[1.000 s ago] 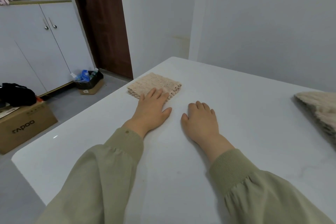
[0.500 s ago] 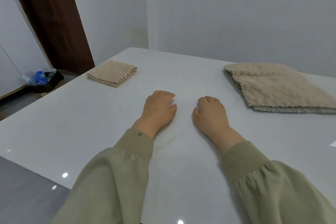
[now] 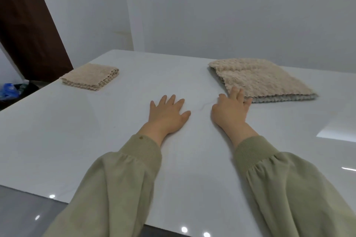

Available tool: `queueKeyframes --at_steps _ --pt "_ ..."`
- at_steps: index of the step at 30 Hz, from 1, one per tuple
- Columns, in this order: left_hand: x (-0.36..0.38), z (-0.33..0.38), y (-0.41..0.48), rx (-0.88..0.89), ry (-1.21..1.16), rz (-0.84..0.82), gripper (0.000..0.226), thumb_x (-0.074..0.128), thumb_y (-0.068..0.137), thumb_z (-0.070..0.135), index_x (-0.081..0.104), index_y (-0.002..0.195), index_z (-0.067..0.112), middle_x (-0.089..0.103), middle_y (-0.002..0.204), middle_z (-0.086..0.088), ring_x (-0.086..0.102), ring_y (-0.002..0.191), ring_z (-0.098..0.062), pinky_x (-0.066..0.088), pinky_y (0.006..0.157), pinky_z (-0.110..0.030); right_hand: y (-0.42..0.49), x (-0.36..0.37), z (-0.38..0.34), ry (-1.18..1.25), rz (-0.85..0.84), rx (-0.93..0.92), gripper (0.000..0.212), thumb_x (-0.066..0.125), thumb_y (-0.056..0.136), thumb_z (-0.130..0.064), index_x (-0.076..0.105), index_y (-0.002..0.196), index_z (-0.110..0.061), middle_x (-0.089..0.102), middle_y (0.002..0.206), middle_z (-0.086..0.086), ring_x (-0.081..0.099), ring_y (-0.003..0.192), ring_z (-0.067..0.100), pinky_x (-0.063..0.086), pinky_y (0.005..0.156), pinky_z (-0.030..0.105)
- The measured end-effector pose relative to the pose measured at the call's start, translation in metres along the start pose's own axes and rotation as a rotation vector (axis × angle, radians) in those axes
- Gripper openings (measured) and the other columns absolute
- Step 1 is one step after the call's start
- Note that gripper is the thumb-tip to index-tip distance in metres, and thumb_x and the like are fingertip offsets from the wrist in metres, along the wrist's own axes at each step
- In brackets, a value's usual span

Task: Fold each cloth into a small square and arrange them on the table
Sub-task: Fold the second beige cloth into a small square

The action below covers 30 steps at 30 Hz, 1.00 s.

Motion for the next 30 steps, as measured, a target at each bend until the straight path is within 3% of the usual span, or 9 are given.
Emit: queueKeyframes --at_steps 5,11,15,19,23,26,30 --pt "-0.002 -0.002 0.004 0.018 -0.046 0.020 0.059 0.023 0.095 0.057 0.016 0.149 0.033 0.005 0.159 0.004 -0.002 0.146 -0.019 -0.001 0.115 -0.050 0.023 0.004 0.015 0.064 -0.015 0.140 0.052 0.038 0.090 -0.021 0.037 0.139 -0.004 0.011 0.157 0.009 0.000 0.145 0.031 0.002 0.115 0.055" --pt "-0.005 -0.004 0.011 0.005 -0.165 0.070 0.053 0.034 0.095 0.050 0.029 0.145 0.033 0.015 0.158 0.006 0.005 0.146 -0.016 0.001 0.116 -0.047 0.031 0.005 0.017 0.168 0.119 0.086 0.053 0.043 0.088 -0.019 0.038 0.140 -0.011 0.029 0.150 0.011 0.016 0.141 0.030 0.011 0.114 0.051" --pt "-0.006 -0.006 0.012 -0.012 -0.197 0.085 0.050 0.037 0.095 0.048 0.034 0.143 0.033 0.019 0.157 0.007 0.007 0.146 -0.015 0.003 0.116 -0.047 0.035 -0.001 0.025 0.178 0.232 0.103 0.053 0.048 0.082 -0.009 0.040 0.135 -0.012 0.043 0.136 0.016 0.035 0.127 0.035 0.025 0.105 0.047" --pt "-0.009 -0.005 0.012 -0.014 -0.205 0.118 0.046 0.038 0.096 0.044 0.038 0.141 0.033 0.025 0.155 0.007 0.012 0.145 -0.016 0.006 0.116 -0.046 0.049 -0.007 0.035 0.140 0.270 0.165 0.036 0.048 0.082 -0.004 0.055 0.117 -0.012 0.054 0.121 0.013 0.043 0.118 0.033 0.027 0.101 0.046" --pt "-0.009 -0.005 0.013 -0.014 -0.225 0.133 0.044 0.039 0.096 0.042 0.040 0.139 0.032 0.027 0.154 0.007 0.013 0.144 -0.016 0.007 0.117 -0.045 0.058 -0.010 0.043 0.178 0.316 0.187 0.015 0.048 0.089 -0.013 0.063 0.091 -0.013 0.063 0.101 0.010 0.051 0.104 0.030 0.030 0.094 0.042" --pt "-0.008 -0.007 0.015 -0.018 -0.239 0.138 0.043 0.040 0.096 0.040 0.042 0.138 0.033 0.028 0.153 0.007 0.015 0.144 -0.015 0.008 0.117 -0.045 0.059 -0.012 0.044 0.164 0.346 0.192 0.021 0.047 0.093 -0.021 0.064 0.087 -0.010 0.064 0.098 0.010 0.051 0.104 0.031 0.030 0.093 0.041" --pt "-0.008 -0.009 0.017 -0.027 -0.256 0.141 0.041 0.041 0.096 0.038 0.043 0.137 0.034 0.029 0.153 0.007 0.016 0.143 -0.015 0.009 0.117 -0.044 0.056 -0.015 0.037 0.076 0.372 0.170 0.027 0.041 0.092 -0.015 0.066 0.088 -0.006 0.064 0.097 0.009 0.047 0.106 0.030 0.030 0.093 0.043"
Point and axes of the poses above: each hand's wrist, its own y-axis towards the middle knuckle, its own x-axis out of the palm, z = x × y, the point moved 5 cm from there along y, towards the middle knuckle
